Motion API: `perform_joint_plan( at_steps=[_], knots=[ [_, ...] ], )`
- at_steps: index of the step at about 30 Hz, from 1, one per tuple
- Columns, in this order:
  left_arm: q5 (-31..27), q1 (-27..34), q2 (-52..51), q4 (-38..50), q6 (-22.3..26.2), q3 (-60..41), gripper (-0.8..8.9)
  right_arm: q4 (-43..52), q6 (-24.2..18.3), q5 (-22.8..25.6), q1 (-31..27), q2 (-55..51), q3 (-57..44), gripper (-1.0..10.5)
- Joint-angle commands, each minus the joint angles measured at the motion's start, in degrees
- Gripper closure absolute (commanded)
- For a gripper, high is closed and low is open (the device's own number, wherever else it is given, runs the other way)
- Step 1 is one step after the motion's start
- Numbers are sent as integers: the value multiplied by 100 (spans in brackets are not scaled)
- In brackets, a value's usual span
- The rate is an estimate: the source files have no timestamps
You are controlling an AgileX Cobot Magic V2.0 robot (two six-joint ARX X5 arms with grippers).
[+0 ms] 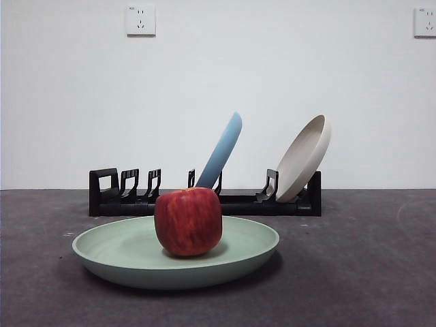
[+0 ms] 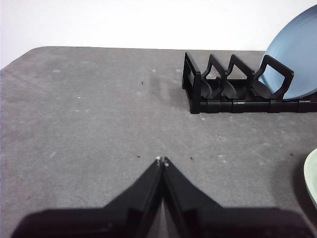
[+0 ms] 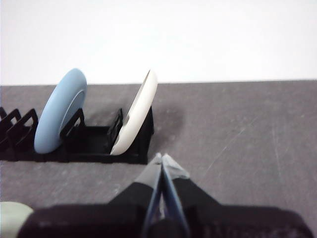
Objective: Take the green plate from the plate rack,put the plate on the table,take the apple from the table,put the apple in the plate
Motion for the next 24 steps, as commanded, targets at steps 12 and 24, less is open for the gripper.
perform_joint_plan(
  at_steps=[12, 24],
  knots=[
    [31, 20, -15, 0, 0, -74, 815, 1355, -197, -610, -785, -1880, -2575, 957],
    [31, 20, -15, 7, 0, -74, 815, 627, 151, -616, -782, -2186, -2966, 957]
  ],
)
